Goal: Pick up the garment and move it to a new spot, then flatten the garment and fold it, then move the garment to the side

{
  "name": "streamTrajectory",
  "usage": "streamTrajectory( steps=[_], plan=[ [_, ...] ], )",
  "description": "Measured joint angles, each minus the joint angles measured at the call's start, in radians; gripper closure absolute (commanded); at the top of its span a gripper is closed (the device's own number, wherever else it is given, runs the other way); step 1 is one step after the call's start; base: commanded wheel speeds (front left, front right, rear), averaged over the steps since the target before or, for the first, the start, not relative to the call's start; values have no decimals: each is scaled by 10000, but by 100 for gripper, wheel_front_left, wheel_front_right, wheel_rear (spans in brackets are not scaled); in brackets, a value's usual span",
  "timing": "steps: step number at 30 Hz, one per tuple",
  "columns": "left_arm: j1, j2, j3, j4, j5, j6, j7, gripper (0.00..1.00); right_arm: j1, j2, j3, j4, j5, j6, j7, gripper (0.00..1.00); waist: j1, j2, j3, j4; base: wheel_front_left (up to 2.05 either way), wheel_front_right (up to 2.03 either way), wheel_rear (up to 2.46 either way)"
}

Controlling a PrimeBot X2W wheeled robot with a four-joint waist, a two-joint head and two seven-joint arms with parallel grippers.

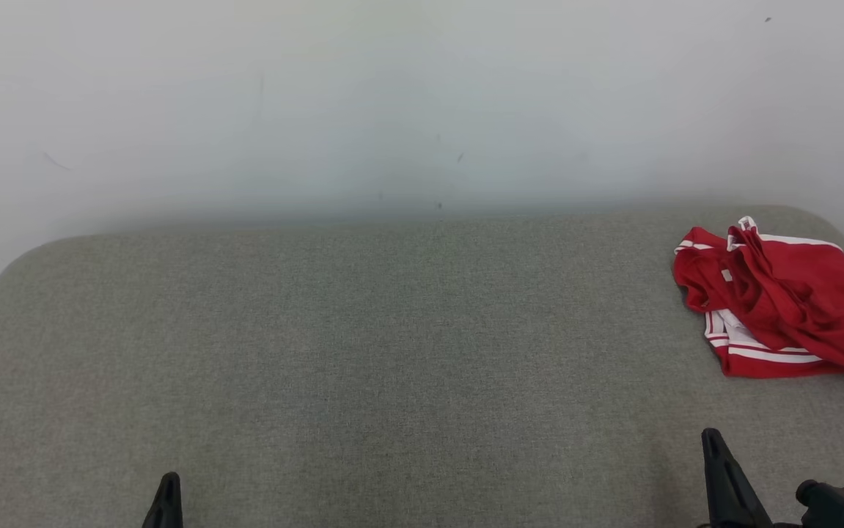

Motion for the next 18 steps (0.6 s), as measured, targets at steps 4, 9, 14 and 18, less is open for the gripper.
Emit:
streamTrajectory(
  steps=[4,9,14,18],
  plan=[
    [-102,-35,79,25,-673,-21,138,100,-72,29,-73,6,683,0,150,100,0,0,25,4,0,0,0],
    [-224,-84,155,61,-1442,-27,355,100,-204,61,-153,29,1480,0,353,100,0,0,55,9,0,0,0],
    [-388,-142,230,109,-2215,-35,560,100,-285,98,-236,46,2224,0,531,100,0,0,86,13,0,0,0],
    [-429,-194,286,144,-2778,-56,700,100,-370,127,-293,63,2803,0,660,100,0,0,110,17,0,0,0]
  ],
)
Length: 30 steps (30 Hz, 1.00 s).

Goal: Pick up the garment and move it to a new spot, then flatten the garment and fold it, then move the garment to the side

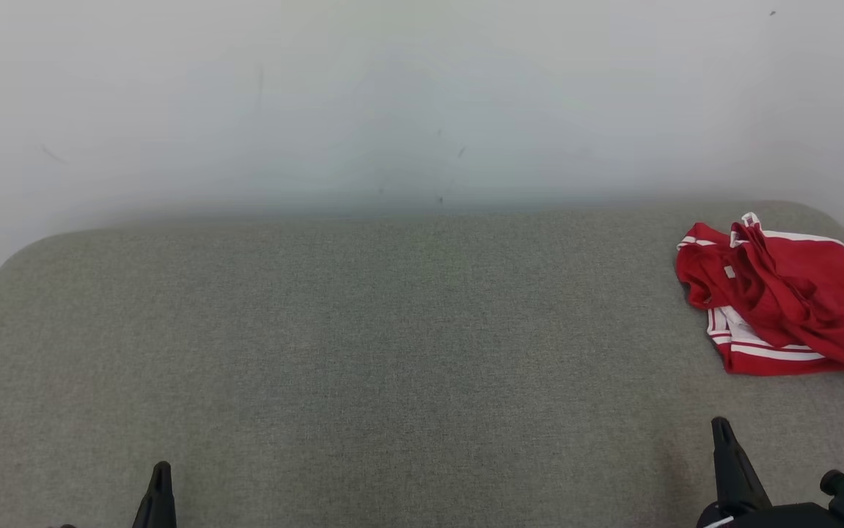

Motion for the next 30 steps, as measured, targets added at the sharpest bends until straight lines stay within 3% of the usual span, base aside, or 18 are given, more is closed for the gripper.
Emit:
streamTrajectory(
  steps=[30],
  plan=[
    [-630,-249,407,234,-3636,-132,932,100,-525,140,-393,98,3643,0,880,100,0,0,183,29,0,0,0]
  ],
)
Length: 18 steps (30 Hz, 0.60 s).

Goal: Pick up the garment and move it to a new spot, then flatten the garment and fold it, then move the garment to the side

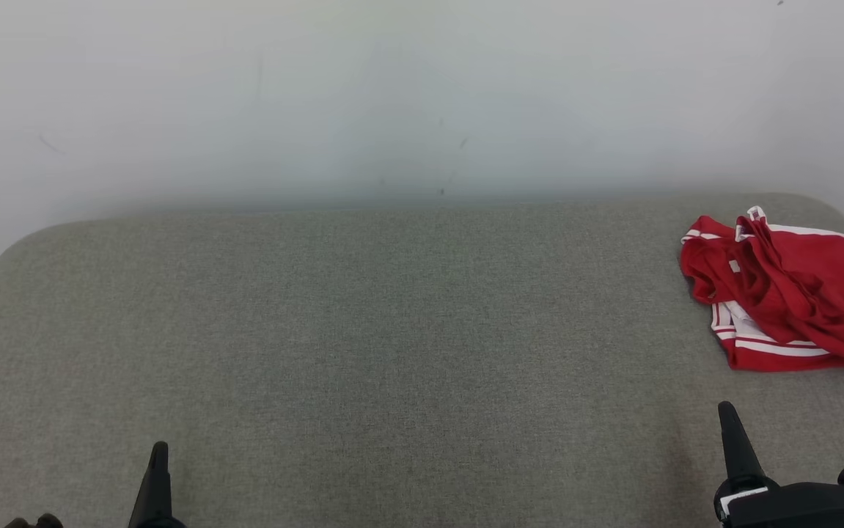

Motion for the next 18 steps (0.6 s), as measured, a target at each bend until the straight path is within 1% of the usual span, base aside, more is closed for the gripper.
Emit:
streamTrajectory(
  steps=[18],
  plan=[
    [-347,-138,184,100,-1772,-23,454,100,-275,71,-188,50,1753,0,407,100,0,1,110,17,0,0,0]
  ],
)
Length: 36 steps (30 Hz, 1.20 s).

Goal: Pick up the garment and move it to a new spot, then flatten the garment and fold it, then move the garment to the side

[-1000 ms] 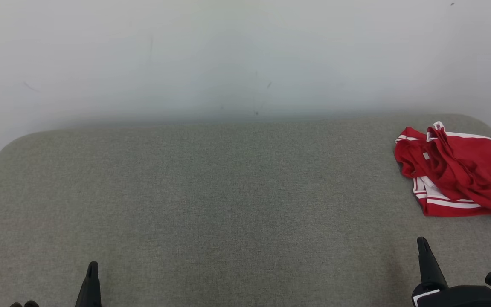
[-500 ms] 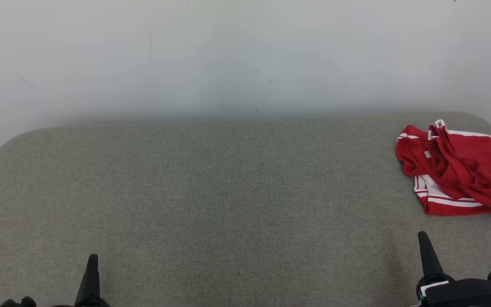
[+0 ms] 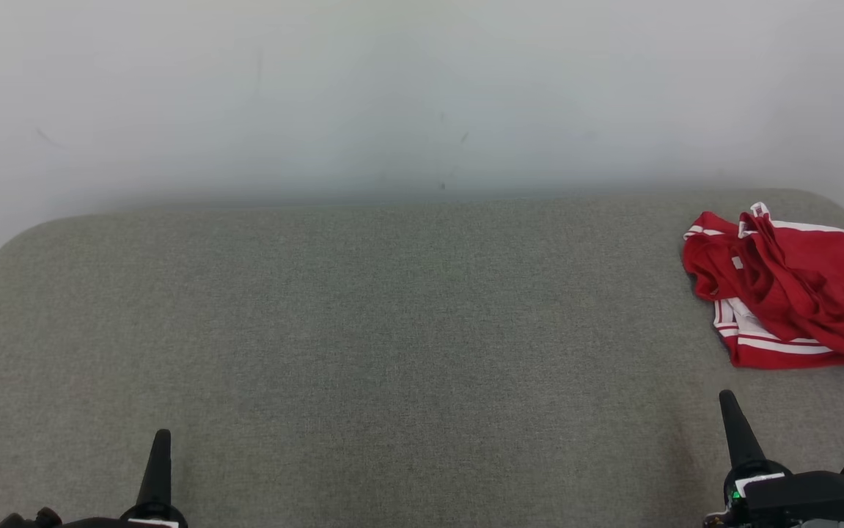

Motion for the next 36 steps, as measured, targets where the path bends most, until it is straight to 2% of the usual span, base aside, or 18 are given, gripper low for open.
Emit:
streamTrajectory(
  steps=[36],
  plan=[
    [-456,-199,301,178,-2817,-88,711,100,-430,123,-290,52,2750,0,688,100,0,-1,220,34,0,0,0]
  ],
)
